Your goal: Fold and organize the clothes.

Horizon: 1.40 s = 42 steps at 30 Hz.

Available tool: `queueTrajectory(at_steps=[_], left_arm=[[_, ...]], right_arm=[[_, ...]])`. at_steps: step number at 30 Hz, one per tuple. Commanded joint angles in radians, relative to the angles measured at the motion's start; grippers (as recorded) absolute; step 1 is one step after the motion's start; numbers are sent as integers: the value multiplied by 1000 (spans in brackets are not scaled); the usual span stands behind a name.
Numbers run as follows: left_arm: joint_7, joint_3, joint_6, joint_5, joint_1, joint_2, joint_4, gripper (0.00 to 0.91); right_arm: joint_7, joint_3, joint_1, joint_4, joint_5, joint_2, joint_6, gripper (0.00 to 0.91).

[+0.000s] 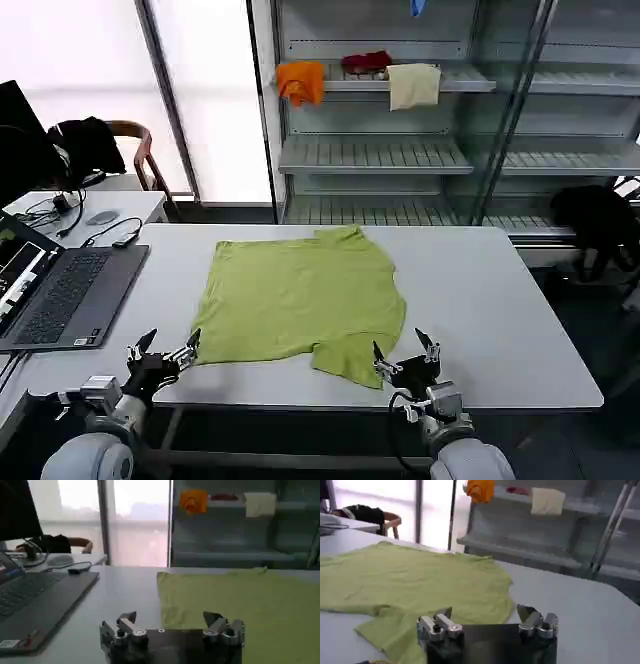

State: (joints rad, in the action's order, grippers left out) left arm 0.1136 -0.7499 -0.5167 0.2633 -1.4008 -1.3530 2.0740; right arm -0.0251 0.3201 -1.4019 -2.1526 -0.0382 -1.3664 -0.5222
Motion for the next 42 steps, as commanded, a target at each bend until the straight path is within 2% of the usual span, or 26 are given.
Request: queueTrajectory(at_steps=[1, 6, 8, 19, 21, 22, 25, 26, 27, 28, 29, 30, 31, 32, 42], left_arm=[[0, 43, 21, -50, -19, -5, -15, 907], [-1, 74, 31, -80, -20, -14, -29, 907], [-3, 84, 33, -86, -20, -16, -36, 907], [-6, 75, 60, -107, -6, -19, -98, 907], [-6, 65, 63, -98, -4, -15, -104, 816], [-5, 60, 64, -92, -3, -14, -107, 665], [-4, 53, 66, -82, -5, -13, -114, 464], [-4, 53, 68, -80, -7, -14, -116, 363], [-4, 53, 69, -80, -9, -14, -116, 302], [-2, 54, 73, -79, -15, -14, -116, 141], [-1, 56, 75, -78, -19, -14, -113, 101], [0, 56, 76, -77, -22, -14, -111, 20], [3, 58, 78, -77, -27, -14, -109, 20], [5, 60, 79, -77, -30, -15, -107, 10], [18, 68, 76, -82, -38, -12, -84, 0]], right_arm=[[4, -10, -29, 4, -29, -8, 11, 907], [8, -18, -28, 24, -34, -16, 18, 897], [7, -22, -27, 35, -38, -19, 25, 826], [7, -43, -5, 107, -52, -37, 54, 816], [7, -45, 0, 118, -52, -38, 56, 816], [7, -48, 4, 126, -52, -39, 56, 816], [8, -52, 11, 138, -52, -39, 56, 766], [8, -54, 13, 143, -53, -39, 57, 645], [9, -55, 14, 144, -53, -39, 57, 595], [11, -56, 16, 147, -56, -39, 57, 464], [14, -56, 17, 150, -58, -39, 57, 393], [16, -57, 17, 150, -58, -38, 57, 262], [16, -58, 18, 152, -58, -37, 57, 171], [17, -59, 19, 156, -58, -36, 59, 0], [16, -66, 14, 143, -54, -40, 96, 0]])
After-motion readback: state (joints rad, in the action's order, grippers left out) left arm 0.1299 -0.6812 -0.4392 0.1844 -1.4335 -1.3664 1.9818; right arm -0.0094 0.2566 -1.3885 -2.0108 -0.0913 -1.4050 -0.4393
